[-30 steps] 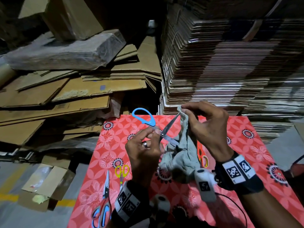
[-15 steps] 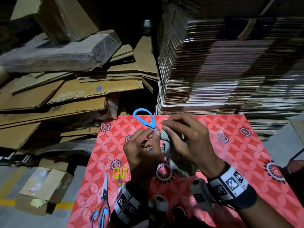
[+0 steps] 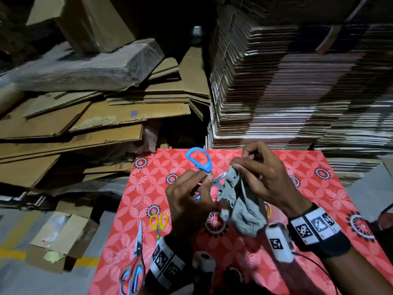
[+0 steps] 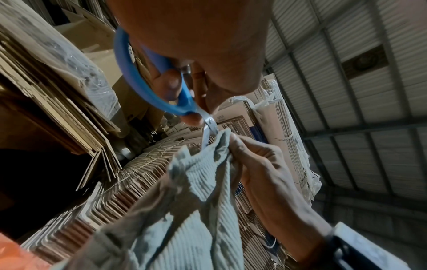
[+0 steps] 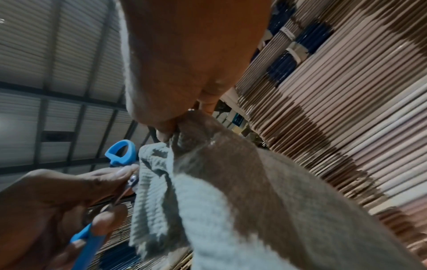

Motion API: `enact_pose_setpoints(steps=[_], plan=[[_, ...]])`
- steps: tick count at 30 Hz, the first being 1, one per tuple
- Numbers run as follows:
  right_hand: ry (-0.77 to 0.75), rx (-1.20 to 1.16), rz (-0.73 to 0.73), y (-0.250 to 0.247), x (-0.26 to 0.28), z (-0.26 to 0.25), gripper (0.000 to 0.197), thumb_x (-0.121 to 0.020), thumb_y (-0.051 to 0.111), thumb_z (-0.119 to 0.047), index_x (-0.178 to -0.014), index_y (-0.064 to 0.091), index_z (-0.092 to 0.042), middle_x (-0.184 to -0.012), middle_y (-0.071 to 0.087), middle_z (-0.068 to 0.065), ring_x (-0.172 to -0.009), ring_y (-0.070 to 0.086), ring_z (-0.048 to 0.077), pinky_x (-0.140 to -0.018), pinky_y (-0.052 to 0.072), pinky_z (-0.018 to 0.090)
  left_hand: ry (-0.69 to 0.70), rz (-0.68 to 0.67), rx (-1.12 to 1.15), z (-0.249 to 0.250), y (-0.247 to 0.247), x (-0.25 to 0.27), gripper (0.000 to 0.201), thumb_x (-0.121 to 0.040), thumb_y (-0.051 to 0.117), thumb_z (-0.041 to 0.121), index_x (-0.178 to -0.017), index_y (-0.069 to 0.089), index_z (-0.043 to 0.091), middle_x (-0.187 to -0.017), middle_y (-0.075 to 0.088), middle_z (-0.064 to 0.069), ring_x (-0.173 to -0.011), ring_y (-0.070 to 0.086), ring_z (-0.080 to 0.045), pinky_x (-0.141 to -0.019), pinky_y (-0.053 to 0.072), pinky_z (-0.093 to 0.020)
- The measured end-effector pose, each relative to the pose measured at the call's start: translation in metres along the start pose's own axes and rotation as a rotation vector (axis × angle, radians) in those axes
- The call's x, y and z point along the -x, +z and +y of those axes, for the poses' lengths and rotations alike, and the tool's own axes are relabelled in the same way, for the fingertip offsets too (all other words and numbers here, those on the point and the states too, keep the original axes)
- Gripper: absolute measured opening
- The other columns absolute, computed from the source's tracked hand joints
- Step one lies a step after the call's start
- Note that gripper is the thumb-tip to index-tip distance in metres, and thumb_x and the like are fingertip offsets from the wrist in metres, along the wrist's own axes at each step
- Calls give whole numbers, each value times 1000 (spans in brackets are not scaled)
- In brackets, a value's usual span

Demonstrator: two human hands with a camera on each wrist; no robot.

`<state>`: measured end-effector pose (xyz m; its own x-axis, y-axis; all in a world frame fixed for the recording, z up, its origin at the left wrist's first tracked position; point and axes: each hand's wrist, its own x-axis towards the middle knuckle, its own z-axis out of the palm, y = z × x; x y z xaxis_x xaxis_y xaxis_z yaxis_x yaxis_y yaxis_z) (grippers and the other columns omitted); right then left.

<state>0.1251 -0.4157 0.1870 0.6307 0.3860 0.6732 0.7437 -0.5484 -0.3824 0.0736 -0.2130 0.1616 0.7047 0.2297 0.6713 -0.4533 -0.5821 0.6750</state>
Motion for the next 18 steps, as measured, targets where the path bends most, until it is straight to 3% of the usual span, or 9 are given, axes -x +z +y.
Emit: enact_pose_setpoints(steps=[5,7,9,10,12,15,18], plan=[[64,-4,39,0,11,20,21,-98,67,-17,-102,80,-1,-100,49,7,-81,52,20,-69,45,23,-58,-56,-21,-1,2,4,18,-87,75,5,-71,71,10,-64,58,7,-52,51,-12,-49,38,-23],[120,25,79,-4,16,32,17,-96,69,-15,-101,79,-2,-101,51,7,-83,54,22,-70,48,29,-191,-10,41,-3,1,4,20,-91,72,1,-74,74,12,-65,60,3,-53,54,-15,-48,38,-21],[204,28,130,-9,22,41,18,-95,69,-16,-103,80,-5,-101,53,7,-87,54,22,-73,48,35,-381,63,223,-1,-1,-1,24,-96,68,-1,-75,75,8,-64,60,-12,-50,55,-21,-46,39,-29],[241,9,151,-10,25,42,18,-95,69,-18,-105,80,-7,-100,53,6,-88,55,21,-74,47,36,-451,98,307,1,-2,-4,23,-98,67,-1,-77,75,6,-66,61,-17,-48,55,-18,-45,39,-27],[289,-63,167,-9,27,37,18,-95,71,-22,-106,81,-11,-100,55,3,-91,59,18,-77,48,32,-530,137,393,6,-3,-8,18,-98,65,-3,-83,74,-1,-67,63,-20,-46,55,-6,-46,41,-17],[354,-192,186,-4,23,21,15,-90,81,-24,-102,83,-14,-101,65,-1,-92,67,17,-78,54,32,-613,129,488,9,-1,-9,12,-99,66,2,-94,73,-6,-67,63,-26,-41,54,-10,-44,42,-17],[415,-309,219,2,17,7,17,-82,85,-19,-97,82,-14,-99,74,-2,-89,72,20,-77,57,30,-698,103,559,7,-1,-10,16,-100,65,5,-94,71,-8,-60,59,-22,-40,47,-12,-42,38,-19]])
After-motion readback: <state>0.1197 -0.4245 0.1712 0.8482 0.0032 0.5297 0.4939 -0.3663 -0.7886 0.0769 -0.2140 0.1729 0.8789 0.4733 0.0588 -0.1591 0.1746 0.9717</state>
